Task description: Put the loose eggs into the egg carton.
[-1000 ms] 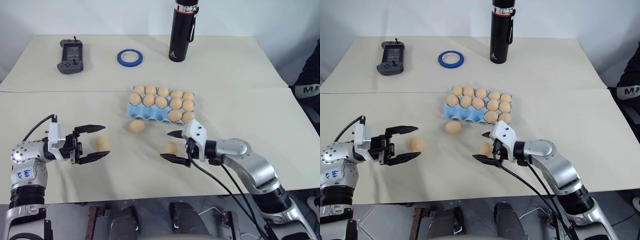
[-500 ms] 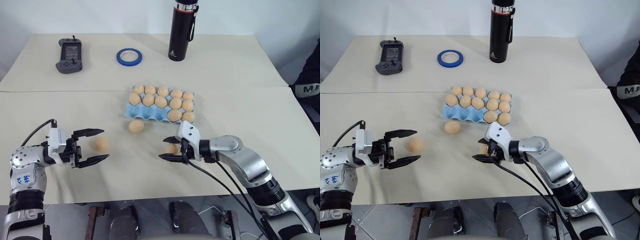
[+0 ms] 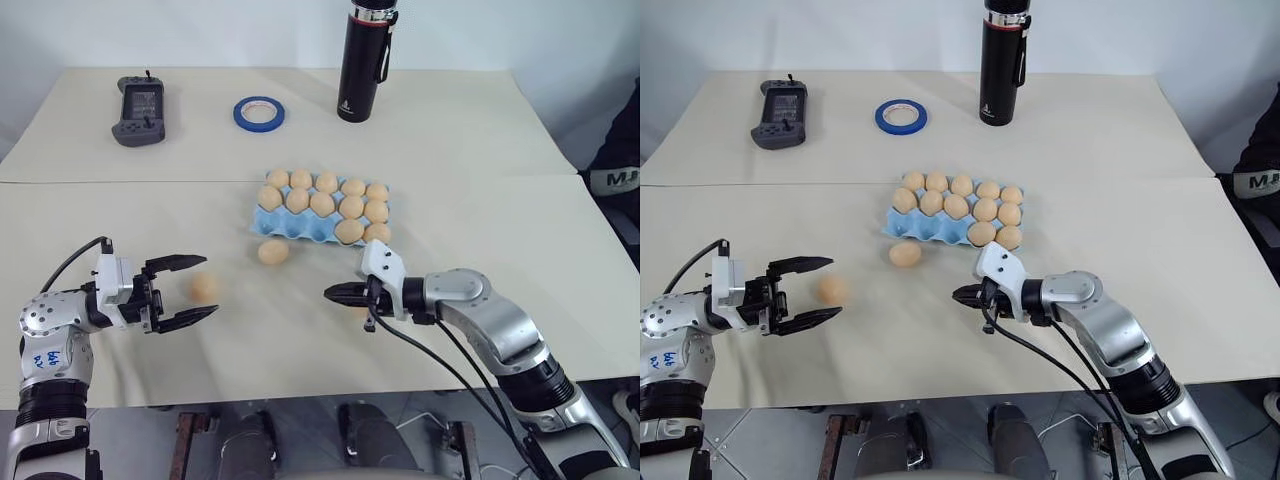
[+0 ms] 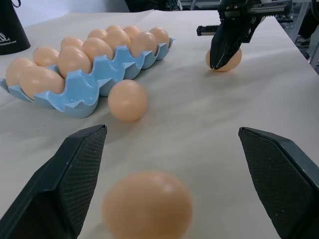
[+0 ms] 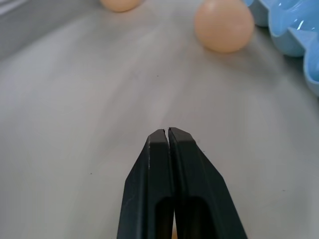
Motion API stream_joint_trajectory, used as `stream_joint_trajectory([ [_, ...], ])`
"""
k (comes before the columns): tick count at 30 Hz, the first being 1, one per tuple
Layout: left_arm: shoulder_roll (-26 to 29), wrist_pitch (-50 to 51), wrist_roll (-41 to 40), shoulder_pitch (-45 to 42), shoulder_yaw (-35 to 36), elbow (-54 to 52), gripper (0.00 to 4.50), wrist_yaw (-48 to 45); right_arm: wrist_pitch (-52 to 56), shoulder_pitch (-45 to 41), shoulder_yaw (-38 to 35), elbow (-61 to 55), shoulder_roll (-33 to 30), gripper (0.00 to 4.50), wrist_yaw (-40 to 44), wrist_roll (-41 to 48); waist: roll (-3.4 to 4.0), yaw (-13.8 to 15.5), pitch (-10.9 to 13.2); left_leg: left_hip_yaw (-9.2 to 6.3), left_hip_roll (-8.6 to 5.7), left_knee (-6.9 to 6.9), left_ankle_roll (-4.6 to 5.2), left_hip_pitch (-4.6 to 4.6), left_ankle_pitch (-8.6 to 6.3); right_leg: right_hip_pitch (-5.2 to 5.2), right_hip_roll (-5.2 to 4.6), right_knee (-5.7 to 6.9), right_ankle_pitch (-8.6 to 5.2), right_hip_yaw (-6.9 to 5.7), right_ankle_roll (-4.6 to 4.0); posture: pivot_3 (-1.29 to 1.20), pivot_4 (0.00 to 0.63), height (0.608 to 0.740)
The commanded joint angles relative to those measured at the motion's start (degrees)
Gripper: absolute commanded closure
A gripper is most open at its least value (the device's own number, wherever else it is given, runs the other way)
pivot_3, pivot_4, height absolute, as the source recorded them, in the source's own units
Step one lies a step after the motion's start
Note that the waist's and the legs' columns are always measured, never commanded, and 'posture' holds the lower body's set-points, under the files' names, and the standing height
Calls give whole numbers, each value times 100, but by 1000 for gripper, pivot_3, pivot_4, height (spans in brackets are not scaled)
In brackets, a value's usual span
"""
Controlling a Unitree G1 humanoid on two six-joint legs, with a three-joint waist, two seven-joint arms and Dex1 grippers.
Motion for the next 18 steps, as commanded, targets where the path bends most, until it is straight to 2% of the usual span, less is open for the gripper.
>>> stream_joint_trajectory([
  [1, 85, -75, -24, 41, 89, -164, 0, 33, 36, -150, -470, -186, 136, 4476, -148, 284, 0, 5, 0, -1, 1, 1, 0, 0, 0, 0, 1, 2, 0, 0, 0, 0, 150, 740],
  [2, 84, -72, -27, 47, 95, -176, 0, 50, 83, -232, -677, -269, 107, 4476, -148, 417, 0, 9, 0, -1, 1, 2, 0, -1, 0, -1, 1, 3, 0, -1, 0, 0, 150, 740],
  [5, 84, -68, -35, 63, 112, -200, 0, 88, 262, -359, -1177, -493, -76, 3887, -188, 694, 1, 15, 1, -4, 1, 12, 1, -12, 0, -5, 0, 2, 1, -3, 1, 0, 150, 740],
  [11, 86, -83, -49, 74, 121, -194, 0, 118, 798, -202, -1627, -1025, -728, 1824, -87, 1062, 1, 27, 0, -16, 0, 16, 6, -23, -4, -7, -4, -3, 2, -12, 3, 0, 150, 740],
  [16, 103, -74, -66, 14, 125, -135, 0, 106, 1505, 706, -1874, -1909, -1915, 100, 552, 1721, 1, 60, 1, -22, 0, 12, 8, -26, -9, -6, -5, -11, 2, -14, 3, 0, 150, 740],
  [18, 108, -69, -70, 8, 121, -126, 0, 97, 1434, 1049, -1898, -2063, -2240, 16, 768, 1801, 1, 61, 1, -21, -1, 13, 10, -26, -11, -4, -6, -14, 2, -15, 3, 0, 150, 740],
])
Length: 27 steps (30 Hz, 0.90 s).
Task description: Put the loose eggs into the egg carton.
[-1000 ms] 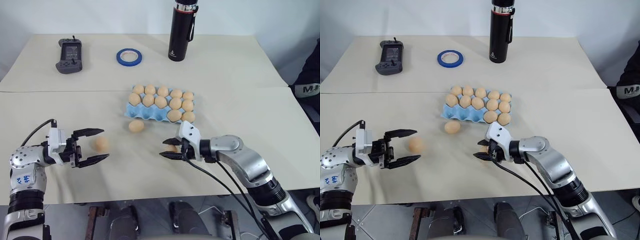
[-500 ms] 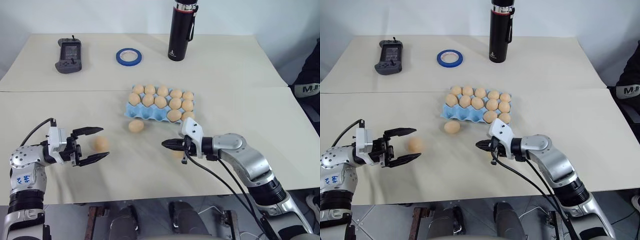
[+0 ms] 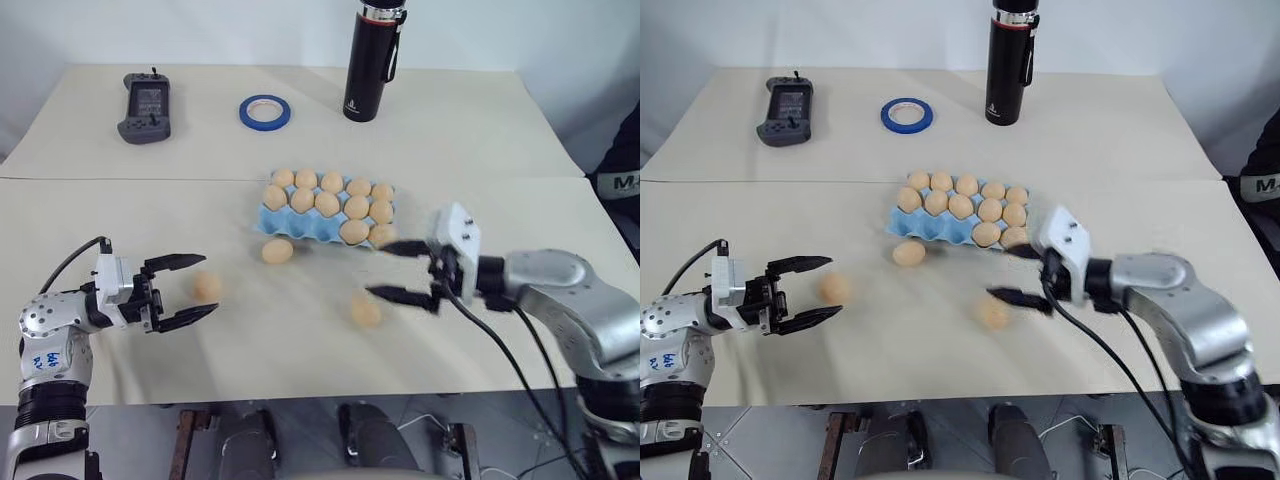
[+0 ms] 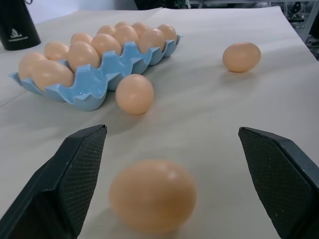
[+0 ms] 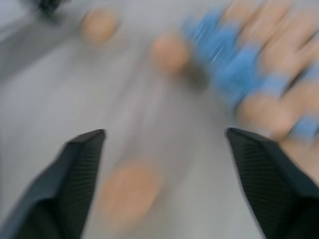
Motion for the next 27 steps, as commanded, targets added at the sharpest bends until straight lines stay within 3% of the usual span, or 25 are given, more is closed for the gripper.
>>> stream_joint_trajectory([
  [1, 93, -55, -64, -46, 112, -94, 0, -9, -117, 361, -133, -421, -410, 16, 390, 189, 0, -20, 0, 0, 0, 1, 1, 0, 0, 1, 0, 0, 0, 0, 0, 0, 150, 740],
  [11, 81, -46, -82, 15, 142, -170, 0, 55, -1035, 117, 960, 455, 138, 16, 101, -763, 0, -58, 0, 2, 3, 48, 19, 2, 5, 10, -1, 13, 8, 6, -6, 0, 150, 740],
  [27, 60, 9, -148, 506, 340, -622, 0, 289, -1419, -724, 1742, 1391, 1276, 16, -22, -1454, 1, -51, 1, 8, 7, 47, 13, -3, 0, 3, -1, 13, 12, 1, -3, 0, 150, 740],
])
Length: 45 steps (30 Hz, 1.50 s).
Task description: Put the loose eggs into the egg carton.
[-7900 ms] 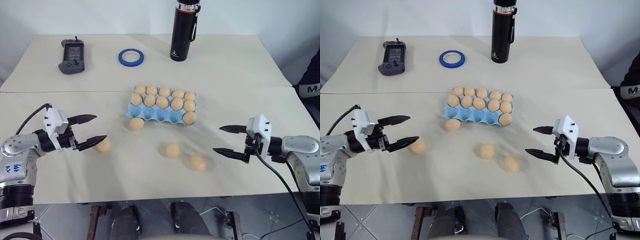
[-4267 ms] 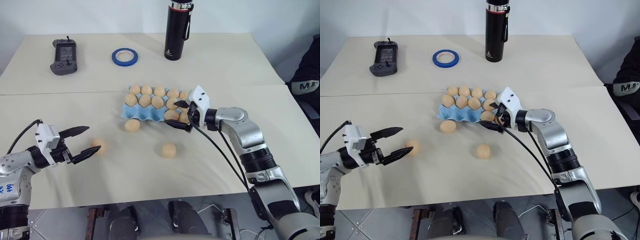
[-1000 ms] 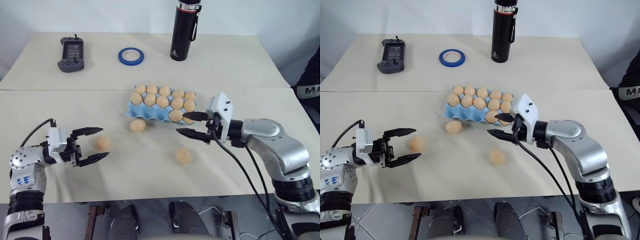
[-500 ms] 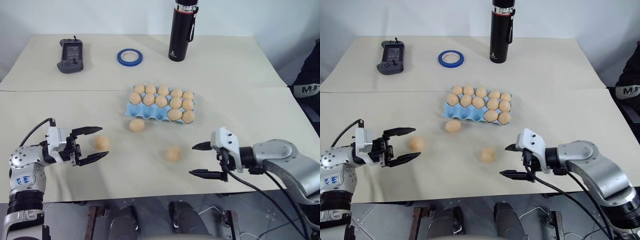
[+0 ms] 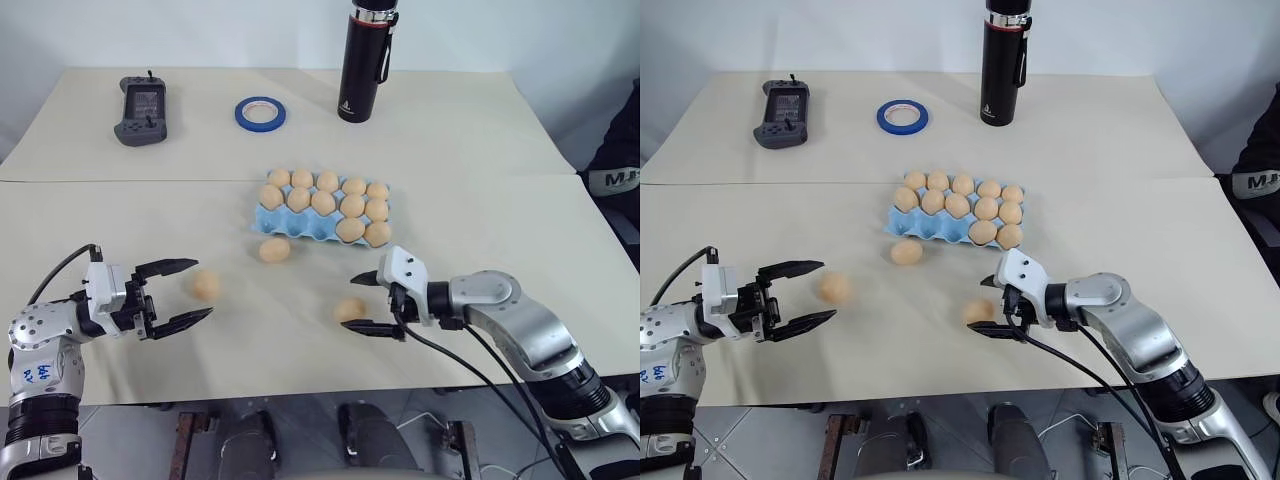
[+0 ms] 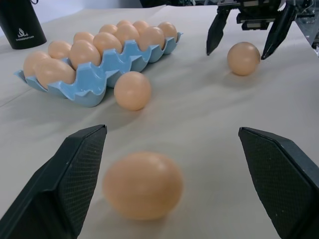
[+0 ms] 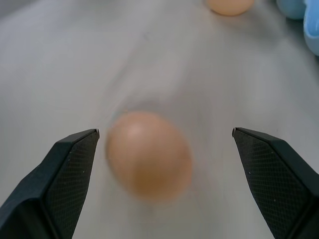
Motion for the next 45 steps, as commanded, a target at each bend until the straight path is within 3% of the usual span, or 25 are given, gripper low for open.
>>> stream_joint_trajectory([
  [1, 35, -7, -121, 43, 131, -187, 0, 73, -42, -117, 85, -44, 44, 16, 87, -39, 0, 0, 0, 0, 0, 0, 0, 0, 0, 0, 0, 0, 0, 0, 0, 0, 150, 740],
  [4, 28, -19, -120, 61, 134, -204, 0, 113, 7, -156, 134, -10, 85, 384, 39, -99, 0, -1, 0, 0, 0, -1, 0, 0, 0, 0, 0, 0, 0, -1, 0, 0, 150, 740],
  [12, 14, -61, -111, 66, 123, -193, 0, 173, -56, -49, 197, -3, 18, 2797, 132, -217, 0, -4, 0, 0, 2, -1, -2, 0, -1, 0, 1, 0, 0, -3, 0, 0, 150, 740],
  [16, 4, -85, -103, 36, 115, -166, 0, 185, -209, 15, 199, 40, 30, 3125, 140, -310, -1, -2, 0, 0, 2, -1, -2, 0, -1, 0, 1, 0, 0, -4, 0, 0, 150, 740],
  [22, 17, -90, -130, 38, 153, -169, 0, 203, 36, -691, -410, 162, 518, 3147, -183, 103, 2, -28, 1, 4, 5, 2, -2, 1, -1, -1, 1, 1, 0, -3, 0, 0, 150, 740],
  [26, 23, -92, -123, 6, 159, -137, 0, 214, -14, -1539, -597, 970, 872, 3147, -484, -44, 4, -19, 2, 4, 8, 3, -4, 1, 3, -5, 2, 9, 1, -8, -4, 0, 150, 740],
  [38, -4, -146, -93, -99, 149, -90, 0, 302, -1415, -2866, -209, 3329, 1594, 3147, -304, -854, 9, -44, 5, 55, 33, -4, -26, -8, -6, -16, 0, 8, 0, -86, -5, 0, 150, 740],
  [45, 4, -179, -106, -68, 190, -134, 0, 380, -1652, -2908, -119, 3428, 1617, 766, 79, -1032, 12, -51, 7, 58, 39, -1, -31, -8, -3, -17, 2, 13, -2, -92, -8, 0, 150, 740],
])
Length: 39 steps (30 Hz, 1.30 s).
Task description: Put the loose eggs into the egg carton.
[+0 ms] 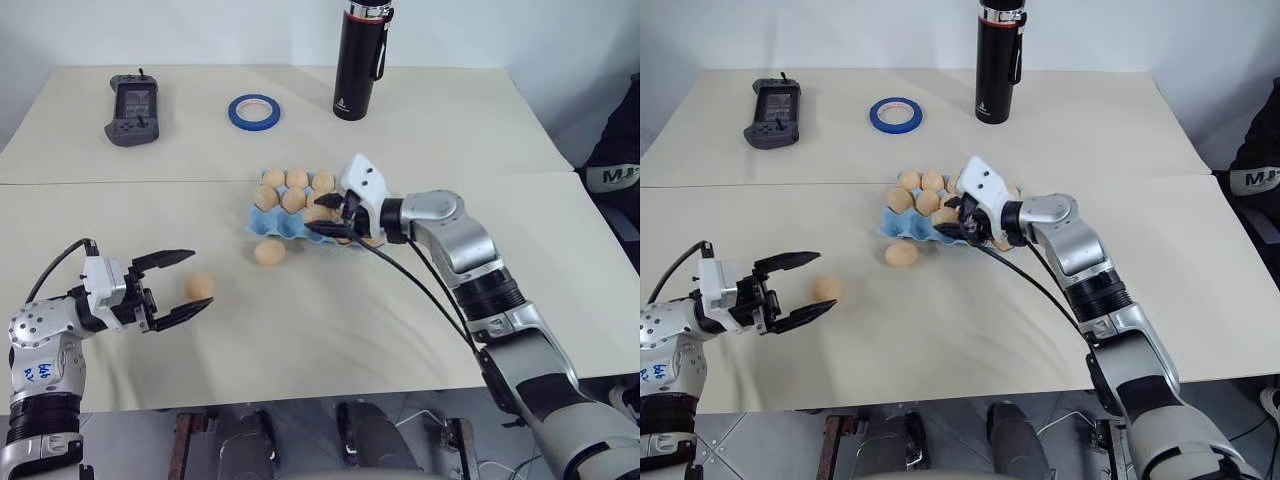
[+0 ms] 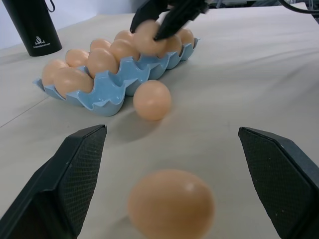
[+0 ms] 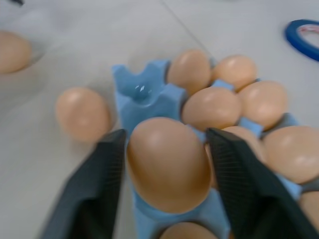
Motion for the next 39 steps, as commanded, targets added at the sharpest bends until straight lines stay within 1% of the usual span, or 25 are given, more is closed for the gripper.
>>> stream_joint_trajectory([
  [1, 40, -99, -99, 39, 173, -126, 0, 43, -149, -97, -80, -185, -31, 475, 154, -16, 0, -1, 0, 0, 0, 2, 0, 0, 0, 0, 0, 2, 0, 0, 0, 0, 150, 740],
  [2, 42, -97, -102, 44, 174, -130, 0, 49, -142, -98, -94, -197, -37, 81, 168, -20, 0, -2, 0, 0, 0, 4, 0, 0, 0, -1, 0, 5, 0, 0, 0, 0, 150, 740],
  [3, 41, -99, -102, 47, 175, -131, 0, 57, -134, -101, -112, -217, -54, 33, 189, -18, 0, -2, 0, 0, 0, 5, 0, 1, 0, -1, 0, 8, 0, 0, -1, 0, 150, 740],
  [10, 40, -139, -67, 43, 263, -163, 0, 280, -126, -25, -285, -376, -240, 33, 281, 39, 0, -1, 0, -6, 1, 7, -2, 1, 2, -1, -1, 17, -2, -3, -4, 0, 150, 740],
  [14, 72, -21, -46, 213, 430, -395, 0, 639, -199, 432, -551, -931, -703, 33, 847, 435, 0, 35, 0, -11, 2, 2, -3, 0, 1, 0, -2, 11, -2, -8, -5, 0, 150, 740],
  [18, 113, 96, -5, 699, 726, -846, 0, 1087, -473, 919, -925, -1120, -1134, 33, 1162, 671, 0, 38, 0, -12, 3, -1, -6, 0, -5, 3, -2, -2, -3, -13, -5, 0, 150, 740],
  [22, 66, 259, -3, 1288, 1105, -1411, 0, 1665, -558, 1368, -1372, -1292, -1489, 33, 1676, 1163, 1, 28, 1, -15, 9, 1, -6, 4, -5, 4, -1, -2, -4, -12, -7, 0, 150, 740],
  [26, -295, 449, 52, 2229, 1510, -2372, 0, 2447, -637, 1800, -1617, -1178, -1884, 33, 2412, 1549, 2, 34, 1, -49, 10, 0, -2, 9, -8, 15, -2, -14, -4, -11, -8, 0, 150, 740],
  [28, -515, 514, 57, 2636, 1605, -2841, 0, 2749, -632, 1891, -1747, -1083, -1918, 33, 2602, 1746, 3, 27, 2, -49, 10, 2, 1, 11, -11, 19, -5, -19, -4, -11, -8, 0, 150, 740],
  [30, -847, 611, 30, 3136, 1646, -3446, 0, 3064, -612, 1942, -1774, -947, -1997, 33, 2728, 1764, 3, 24, 2, -52, 11, 6, 2, 13, -11, 23, -4, -17, -4, -13, -10, 0, 150, 740],
  [33, -1088, 692, 45, 3541, 1679, -3889, 0, 3314, -583, 1957, -1798, -855, -2038, 33, 2840, 1806, 4, 28, 2, -55, 11, 6, 2, 15, -11, 23, -6, -19, -4, -12, -20, 0, 150, 740],
  [36, -1214, 716, 61, 3856, 1753, -4168, 0, 3466, -566, 1909, -1796, -756, -2094, 33, 2884, 1761, 6, 27, 3, -68, 11, 5, 11, 15, -7, 25, -8, -19, 0, -19, -41, 0, 150, 740],
  [39, -1205, 783, 99, 3946, 1735, -4509, 0, 3616, -558, 1835, -1805, -669, -2112, 33, 2851, 1741, 8, 17, 4, -68, 12, 5, 23, 16, -10, 28, -15, -25, 1, -19, -69, 0, 150, 740],
])
